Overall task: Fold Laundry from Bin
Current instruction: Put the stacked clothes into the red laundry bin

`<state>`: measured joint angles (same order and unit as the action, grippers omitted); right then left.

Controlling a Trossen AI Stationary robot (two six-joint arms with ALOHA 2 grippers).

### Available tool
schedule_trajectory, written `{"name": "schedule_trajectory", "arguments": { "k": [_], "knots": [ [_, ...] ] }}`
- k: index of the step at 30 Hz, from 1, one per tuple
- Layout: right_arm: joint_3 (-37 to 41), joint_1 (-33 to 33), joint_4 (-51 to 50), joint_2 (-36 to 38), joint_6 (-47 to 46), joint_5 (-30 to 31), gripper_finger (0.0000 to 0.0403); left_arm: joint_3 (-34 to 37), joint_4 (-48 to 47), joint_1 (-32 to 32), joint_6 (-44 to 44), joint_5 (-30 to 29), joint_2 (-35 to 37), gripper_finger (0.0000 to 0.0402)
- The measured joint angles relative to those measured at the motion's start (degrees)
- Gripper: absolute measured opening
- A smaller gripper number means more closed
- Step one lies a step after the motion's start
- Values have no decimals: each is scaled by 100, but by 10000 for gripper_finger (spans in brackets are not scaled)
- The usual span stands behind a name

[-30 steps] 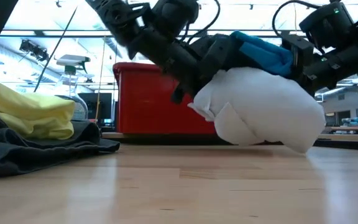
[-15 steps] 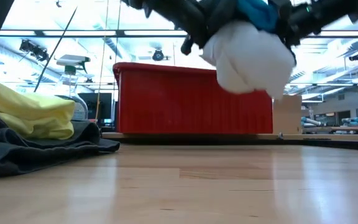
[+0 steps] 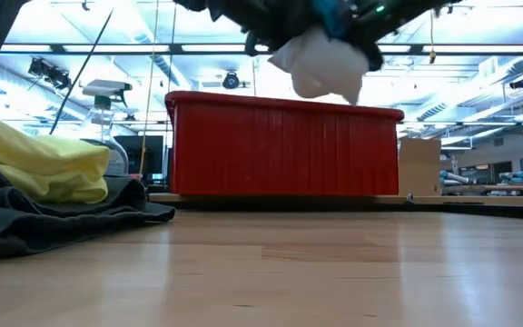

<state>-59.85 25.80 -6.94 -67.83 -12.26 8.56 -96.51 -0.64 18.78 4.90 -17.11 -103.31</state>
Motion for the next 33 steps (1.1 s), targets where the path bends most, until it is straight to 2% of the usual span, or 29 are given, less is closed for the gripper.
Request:
{"name": "schedule_trajectory", "arguments": {
  "k": [5,12,16,19,22,27,30,33],
  "knots": [
    [-1130,873,135,-1071,464,-502,25,-125,211,802,11,168,-8,32],
    [-2921,1771,-90,-2808,906,-1282,25,-136,551,1891,-482,806,-238,32],
    [-3675,2064,-424,-3777,911,-1332,27,-131,381,2353,-637,1060,-607,32],
    [-3996,2235,-613,-4409,928,-1314,43,-131,206,2619,-672,1077,-1005,39],
    [-4277,2389,-1332,-4933,898,-1313,63,-107,-245,2850,-1234,1172,-1441,58],
    [-4537,2579,-2347,-5198,681,-1403,108,-103,-1119,3241,-2472,2288,-1771,111],
    [-4541,2696,-2624,-5122,427,-1443,138,-108,-1531,3387,-2552,2744,-1776,150],
    [-4540,2805,-2799,-4936,270,-1504,171,-109,-1827,3437,-2352,2936,-1633,187]
  ]
}}
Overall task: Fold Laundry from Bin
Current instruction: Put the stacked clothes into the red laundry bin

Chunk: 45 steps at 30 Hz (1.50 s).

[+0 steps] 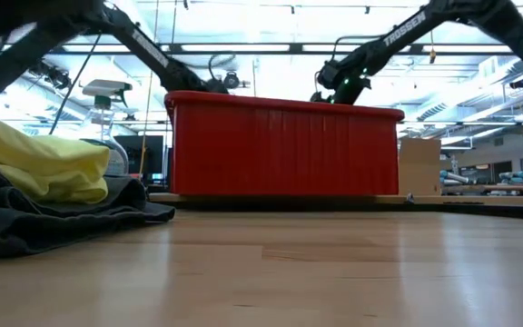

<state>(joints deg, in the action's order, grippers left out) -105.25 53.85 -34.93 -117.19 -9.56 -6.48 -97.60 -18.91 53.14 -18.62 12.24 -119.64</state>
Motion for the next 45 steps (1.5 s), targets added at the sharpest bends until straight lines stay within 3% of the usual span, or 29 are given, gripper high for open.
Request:
{"name": "schedule_trajectory", "arguments": {
  "k": [8,17,27,37,45],
  "knots": [
    [2,256,-510,607,-136,-64,241,-13,-612,109,511,95,807,241],
    [260,250,-917,580,358,-117,241,-8,-1224,-76,628,95,1159,245],
    [645,-136,-2173,595,512,-238,241,0,-2607,-332,374,103,1648,245],
    [1322,-697,-2158,1657,483,-24,240,-7,-2930,-1252,-100,-704,2833,244],
    [1757,-883,-1869,2927,457,46,240,-7,-4078,-2458,-906,-1527,3463,244]
  ]
}}
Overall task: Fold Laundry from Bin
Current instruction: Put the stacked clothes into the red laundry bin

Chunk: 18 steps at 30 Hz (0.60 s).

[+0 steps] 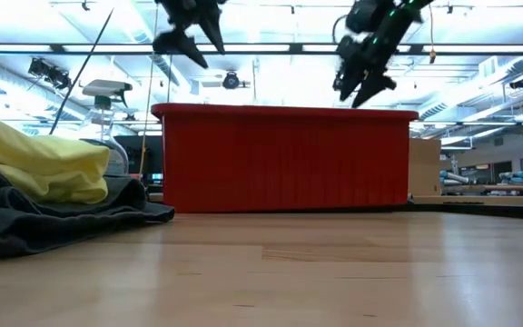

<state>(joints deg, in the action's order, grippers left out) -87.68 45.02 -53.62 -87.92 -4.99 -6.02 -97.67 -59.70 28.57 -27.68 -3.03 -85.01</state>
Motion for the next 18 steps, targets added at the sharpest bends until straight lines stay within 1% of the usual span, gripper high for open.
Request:
{"name": "schedule_trajectory", "arguments": {
  "k": [2,5,9,14,16,18],
  "knots": [
    [142,-82,126,306,-84,-11,240,0,-218,-438,-361,-165,86,241],
    [435,-267,474,782,-289,-272,240,0,-500,-1207,-953,-265,178,232],
    [995,-721,1028,1430,-888,-586,240,0,-981,-2215,-1623,-490,218,216],
    [1840,-1781,1845,2110,-2014,-655,240,29,-1632,-3269,-2243,-494,227,189],
    [2132,-2312,2252,2248,-2489,-541,240,196,-1794,-3615,-2386,-541,289,177],
    [2377,-2821,2704,2273,-2868,-360,240,548,-1849,-3900,-2535,-687,445,168]
  ]
}}
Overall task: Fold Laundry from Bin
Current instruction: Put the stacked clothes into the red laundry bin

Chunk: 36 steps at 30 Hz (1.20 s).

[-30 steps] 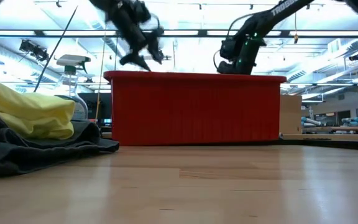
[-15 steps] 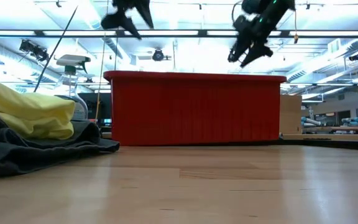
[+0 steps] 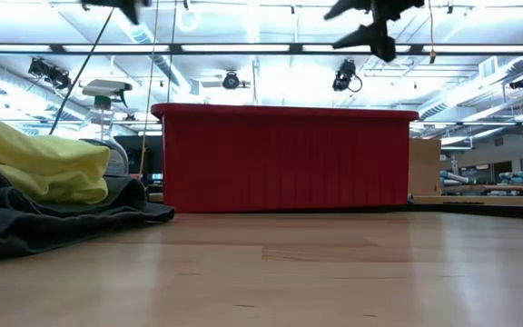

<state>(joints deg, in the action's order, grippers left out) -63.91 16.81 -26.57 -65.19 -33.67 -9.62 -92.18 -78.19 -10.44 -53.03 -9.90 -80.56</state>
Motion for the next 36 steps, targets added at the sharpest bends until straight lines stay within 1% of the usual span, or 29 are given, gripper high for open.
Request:
{"name": "schedule_trajectory", "arguments": {
  "k": [2,5,8,11,14,17,20,22,25,28,30,33,34,36],
  "knots": [
    [160,-490,346,-104,-332,335,240,526,85,-188,-180,16,276,161],
    [301,-1109,783,-461,-824,831,240,1496,470,-514,-612,320,791,156],
    [397,-1582,1427,-998,-1245,1134,240,2403,1164,-976,-1077,661,1316,155],
    [413,-1925,2148,-1677,-1610,1399,241,3079,1602,-1533,-1586,738,1698,155],
    [416,-2132,2814,-2430,-2119,1419,245,3640,1645,-2013,-1974,991,1892,155],
    [416,-2290,3642,-3144,-2522,1372,257,4224,1750,-2410,-2211,1305,1987,155],
    [416,-2393,4251,-3787,-2954,1344,276,4937,2195,-2711,-2238,1497,1992,155],
    [416,-2441,4436,-4122,-3300,1340,291,5496,2814,-2843,-2201,1552,1992,155],
    [416,-2515,4490,-4438,-3757,1342,310,6340,3924,-2917,-2140,1581,1993,155],
    [416,-2643,4440,-4613,-4078,1175,323,6864,4871,-2818,-2134,1654,2036,155],
    [416,-2743,4432,-4636,-4223,1051,328,7013,5312,-2701,-2011,1655,2020,155],
    [412,-2871,4387,-4625,-4271,1068,330,7067,5522,-2420,-1622,1584,2017,155],
    [414,-2892,4367,-4625,-4271,1069,330,7080,5688,-2280,-1495,1472,2003,155],
    [414,-2908,4363,-4625,-4269,1006,331,7101,6018,-1992,-1216,1027,1955,155]
  ]
}}
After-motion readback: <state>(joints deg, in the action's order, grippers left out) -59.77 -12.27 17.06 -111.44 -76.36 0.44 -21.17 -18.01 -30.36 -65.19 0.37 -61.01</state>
